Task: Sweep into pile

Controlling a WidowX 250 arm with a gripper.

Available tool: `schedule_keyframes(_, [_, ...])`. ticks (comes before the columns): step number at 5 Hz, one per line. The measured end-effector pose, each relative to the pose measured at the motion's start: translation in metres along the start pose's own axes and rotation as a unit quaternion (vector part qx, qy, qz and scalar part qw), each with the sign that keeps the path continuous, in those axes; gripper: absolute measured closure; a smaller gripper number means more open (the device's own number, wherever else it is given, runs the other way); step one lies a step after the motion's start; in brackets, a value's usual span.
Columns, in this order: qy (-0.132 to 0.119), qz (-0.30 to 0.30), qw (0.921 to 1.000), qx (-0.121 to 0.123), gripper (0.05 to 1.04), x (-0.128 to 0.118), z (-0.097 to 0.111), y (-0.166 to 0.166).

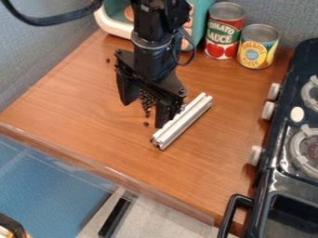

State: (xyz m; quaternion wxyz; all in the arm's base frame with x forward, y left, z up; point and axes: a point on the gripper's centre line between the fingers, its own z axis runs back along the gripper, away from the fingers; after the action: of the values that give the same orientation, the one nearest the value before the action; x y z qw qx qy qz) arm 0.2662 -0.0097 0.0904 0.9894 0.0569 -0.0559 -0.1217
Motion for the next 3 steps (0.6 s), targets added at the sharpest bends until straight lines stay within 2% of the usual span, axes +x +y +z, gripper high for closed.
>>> schedule_keyframes(1, [0.014,0.001,0.9999,-0.006,0.082,-0.003,-0.006,-0.002])
schedule_keyframes(2, [0.009,0.011,0.9997,-0.019,0.082,0.001,-0.002,-0.005])
schedule_keyframes(3, [0.009,0.023,0.9995,-0.020,0.082,0.010,-0.010,-0.005])
